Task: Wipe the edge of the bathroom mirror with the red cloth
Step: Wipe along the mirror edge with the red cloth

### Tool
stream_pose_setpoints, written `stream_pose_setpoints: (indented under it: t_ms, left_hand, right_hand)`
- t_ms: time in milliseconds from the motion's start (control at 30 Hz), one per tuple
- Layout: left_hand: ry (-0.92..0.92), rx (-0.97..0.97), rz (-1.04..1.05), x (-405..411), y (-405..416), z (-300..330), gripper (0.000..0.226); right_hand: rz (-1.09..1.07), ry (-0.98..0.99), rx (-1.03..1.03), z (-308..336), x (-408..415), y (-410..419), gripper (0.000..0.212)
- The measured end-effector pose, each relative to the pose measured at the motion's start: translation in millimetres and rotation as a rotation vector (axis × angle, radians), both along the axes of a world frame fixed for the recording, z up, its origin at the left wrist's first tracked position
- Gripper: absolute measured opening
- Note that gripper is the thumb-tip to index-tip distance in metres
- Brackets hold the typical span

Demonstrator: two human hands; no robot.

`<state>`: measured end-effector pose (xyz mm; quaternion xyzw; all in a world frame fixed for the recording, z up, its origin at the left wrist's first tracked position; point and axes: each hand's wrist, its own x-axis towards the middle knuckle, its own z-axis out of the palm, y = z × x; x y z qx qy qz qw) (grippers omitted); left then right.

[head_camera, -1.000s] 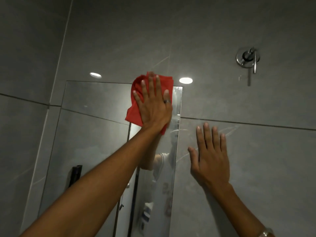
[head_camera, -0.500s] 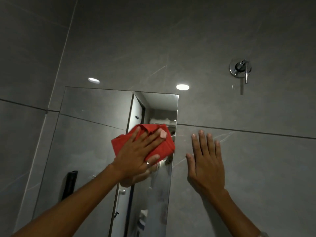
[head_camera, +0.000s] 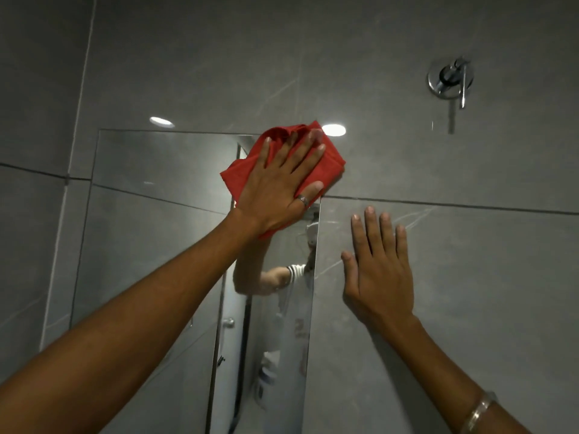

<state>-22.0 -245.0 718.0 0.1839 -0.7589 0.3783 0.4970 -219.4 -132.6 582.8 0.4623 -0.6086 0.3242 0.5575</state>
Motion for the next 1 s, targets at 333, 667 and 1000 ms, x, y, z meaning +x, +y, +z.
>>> stream_pose_setpoints:
  t_ms: [333, 667, 1000]
  left_hand:
    - [0.14, 0.161, -0.023, -32, 17, -163, 0.071]
    - [0.347, 0.41, -0.034, -57, 37, -318, 0.072]
    - [0.241, 0.655, 0.037, -51, 59, -491, 0.054]
  right_hand:
    - [-0.001, 0.014, -0.014, -41, 3, -3, 0.069]
    - [-0.026, 0.016, 0.049, -125, 7, -1, 0.066]
    - [-0.006, -0.017, 0.045, -140, 7, 0, 0.069]
